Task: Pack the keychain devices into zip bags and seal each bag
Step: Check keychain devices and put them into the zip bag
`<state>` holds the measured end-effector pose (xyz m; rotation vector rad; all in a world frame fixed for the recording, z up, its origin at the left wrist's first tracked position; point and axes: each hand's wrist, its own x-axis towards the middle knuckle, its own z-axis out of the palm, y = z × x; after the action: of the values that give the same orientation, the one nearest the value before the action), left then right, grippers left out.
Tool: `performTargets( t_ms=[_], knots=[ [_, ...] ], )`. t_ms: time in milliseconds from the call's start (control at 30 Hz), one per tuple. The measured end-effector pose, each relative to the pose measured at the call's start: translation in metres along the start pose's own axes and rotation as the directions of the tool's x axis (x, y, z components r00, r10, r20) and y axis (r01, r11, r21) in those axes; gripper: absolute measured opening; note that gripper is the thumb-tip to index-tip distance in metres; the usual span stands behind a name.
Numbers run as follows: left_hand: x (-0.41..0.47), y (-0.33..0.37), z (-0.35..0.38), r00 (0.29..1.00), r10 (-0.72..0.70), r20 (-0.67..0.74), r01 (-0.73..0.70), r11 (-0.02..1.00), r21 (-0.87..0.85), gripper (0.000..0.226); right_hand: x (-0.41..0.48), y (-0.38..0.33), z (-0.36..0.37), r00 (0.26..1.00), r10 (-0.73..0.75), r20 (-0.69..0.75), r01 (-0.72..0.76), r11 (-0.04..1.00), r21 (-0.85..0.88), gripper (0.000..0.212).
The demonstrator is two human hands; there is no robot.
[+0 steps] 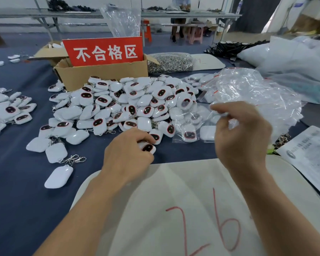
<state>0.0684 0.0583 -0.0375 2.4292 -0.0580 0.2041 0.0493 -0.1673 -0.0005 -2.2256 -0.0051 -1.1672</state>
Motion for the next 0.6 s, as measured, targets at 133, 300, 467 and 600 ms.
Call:
performTargets(
  t_ms=[133, 300, 467, 600],
  knots=[
    [0.002, 0.0, 0.0, 0.999, -0.03, 0.014, 0.031, 0.993, -0.115, 0.038, -0.021, -0.017, 0.017, 0.896, 0.119, 0.428, -0.21, 0.962, 0.174, 0.038],
    [0.005, -0.003, -0.003, 0.999, -0.002, 0.052, 0.009, 0.993, -0.121, 0.042, -0.033, -0.02, 0.035, 0.705, 0.219, 0.675, -0.333, 0.942, 0.042, 0.036],
    [0.004, -0.003, 0.002, 0.998, -0.061, -0.034, 0.054, 0.985, -0.162, 0.025, -0.036, -0.022, 0.042, 0.652, 0.234, 0.722, -0.373, 0.927, 0.037, 0.03],
    [-0.001, -0.001, 0.009, 0.999, 0.047, -0.019, -0.047, 0.999, 0.0, 0.021, -0.035, -0.022, 0.042, 0.639, 0.206, 0.741, -0.364, 0.93, 0.055, 0.033]
  ],
)
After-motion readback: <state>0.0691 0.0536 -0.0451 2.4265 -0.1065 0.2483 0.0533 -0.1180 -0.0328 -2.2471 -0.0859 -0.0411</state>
